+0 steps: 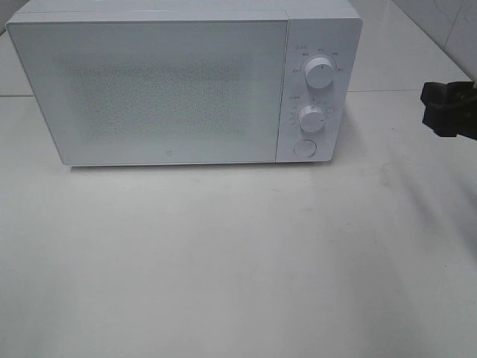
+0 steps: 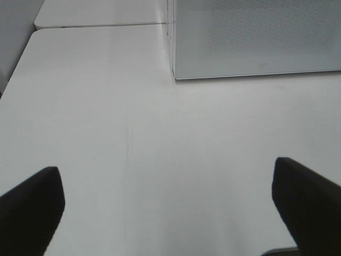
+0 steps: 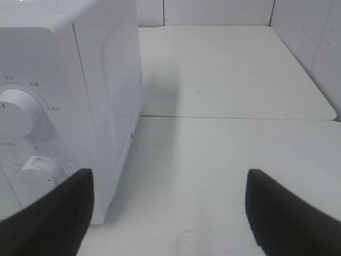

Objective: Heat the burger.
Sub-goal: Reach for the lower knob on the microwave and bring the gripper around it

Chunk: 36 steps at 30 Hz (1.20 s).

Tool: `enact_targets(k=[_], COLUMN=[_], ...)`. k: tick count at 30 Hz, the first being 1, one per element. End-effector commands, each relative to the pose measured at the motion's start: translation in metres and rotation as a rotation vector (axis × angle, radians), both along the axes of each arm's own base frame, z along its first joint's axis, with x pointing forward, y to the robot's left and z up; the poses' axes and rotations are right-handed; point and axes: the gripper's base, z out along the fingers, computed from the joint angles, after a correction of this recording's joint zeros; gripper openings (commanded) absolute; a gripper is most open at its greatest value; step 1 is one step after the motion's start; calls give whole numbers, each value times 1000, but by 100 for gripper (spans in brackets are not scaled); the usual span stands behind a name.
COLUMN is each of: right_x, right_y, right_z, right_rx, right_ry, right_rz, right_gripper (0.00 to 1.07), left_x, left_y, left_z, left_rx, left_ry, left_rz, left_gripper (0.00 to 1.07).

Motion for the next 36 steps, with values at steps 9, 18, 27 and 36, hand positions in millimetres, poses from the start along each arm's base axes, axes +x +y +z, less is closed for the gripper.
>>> enact_targets(k=[9, 18, 27, 36], right_x=[13, 4, 3, 19], right_y=[45, 78, 103, 123], right_z=[-28, -46, -56, -65], right_rx=[-51, -18, -16, -19], right_ry=[-95, -117, -109, -102], right_rz=[-15, -58, -59, -67], right_gripper=[76, 76, 76, 76], left_x=[-3, -3, -3, -3], left_y=[-1, -1, -1, -1], left_z=[-1, -1, -1, -1], left_rx=[-9, -9, -9, -9], left_ry=[-27, -27, -27, -27], left_rz=[2, 2, 2, 2], left_gripper=[98, 98, 98, 98])
